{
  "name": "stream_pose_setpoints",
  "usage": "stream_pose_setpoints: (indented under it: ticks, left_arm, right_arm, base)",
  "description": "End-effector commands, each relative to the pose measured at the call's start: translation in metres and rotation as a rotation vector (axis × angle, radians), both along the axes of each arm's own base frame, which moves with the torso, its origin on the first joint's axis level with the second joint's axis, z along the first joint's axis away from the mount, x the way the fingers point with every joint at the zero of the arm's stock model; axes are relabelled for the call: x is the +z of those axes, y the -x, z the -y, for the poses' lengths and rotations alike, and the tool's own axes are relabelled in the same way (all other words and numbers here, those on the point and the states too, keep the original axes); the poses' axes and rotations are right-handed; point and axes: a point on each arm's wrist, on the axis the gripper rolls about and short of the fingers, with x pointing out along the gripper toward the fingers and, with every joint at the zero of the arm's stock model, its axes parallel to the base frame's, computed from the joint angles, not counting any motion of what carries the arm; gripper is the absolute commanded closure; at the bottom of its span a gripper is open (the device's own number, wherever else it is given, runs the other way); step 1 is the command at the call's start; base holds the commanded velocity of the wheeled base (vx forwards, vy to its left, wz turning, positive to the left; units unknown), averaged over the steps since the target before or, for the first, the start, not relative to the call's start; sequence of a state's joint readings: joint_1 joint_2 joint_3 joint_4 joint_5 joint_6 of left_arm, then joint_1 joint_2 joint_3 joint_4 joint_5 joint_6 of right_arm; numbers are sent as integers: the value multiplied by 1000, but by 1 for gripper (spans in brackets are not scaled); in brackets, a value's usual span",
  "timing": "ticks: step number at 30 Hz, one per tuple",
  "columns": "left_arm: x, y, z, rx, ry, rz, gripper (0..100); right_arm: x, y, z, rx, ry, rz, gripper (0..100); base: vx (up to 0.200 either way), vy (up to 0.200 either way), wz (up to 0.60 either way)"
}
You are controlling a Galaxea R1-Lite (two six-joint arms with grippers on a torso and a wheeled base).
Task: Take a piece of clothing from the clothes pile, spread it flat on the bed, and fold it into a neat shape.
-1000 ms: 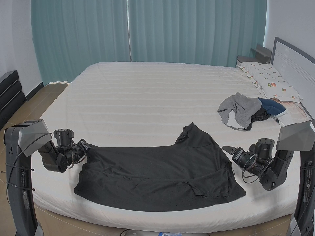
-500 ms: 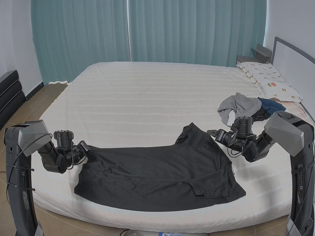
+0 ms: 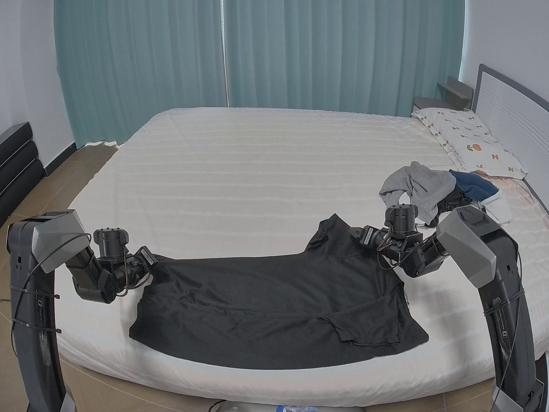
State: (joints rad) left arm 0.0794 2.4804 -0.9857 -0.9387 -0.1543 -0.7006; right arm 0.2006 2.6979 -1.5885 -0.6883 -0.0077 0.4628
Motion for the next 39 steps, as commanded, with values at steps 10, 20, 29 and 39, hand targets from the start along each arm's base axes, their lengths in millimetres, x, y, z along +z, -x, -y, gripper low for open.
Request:
stream_pose_setpoints:
  ticks: [10, 20, 29, 39]
  left_arm:
    - [0, 0, 0, 1, -1, 1, 100]
    - [3, -1, 0, 1, -8, 10, 100]
    - [9, 0, -2, 6, -35, 45, 100]
    - [25, 17, 1, -29, -100, 116, 100]
  right_arm:
    - [-1, 4, 4, -6, -10, -11, 100]
    - [24, 8, 12, -30, -87, 82, 100]
    - [48, 29, 25, -56, -192, 192, 100]
    - [42, 45, 30, -68, -254, 240, 100]
  base:
    - [0, 0, 0]
    - [0, 0, 0]
    - [0, 0, 0]
    - [0, 0, 0]
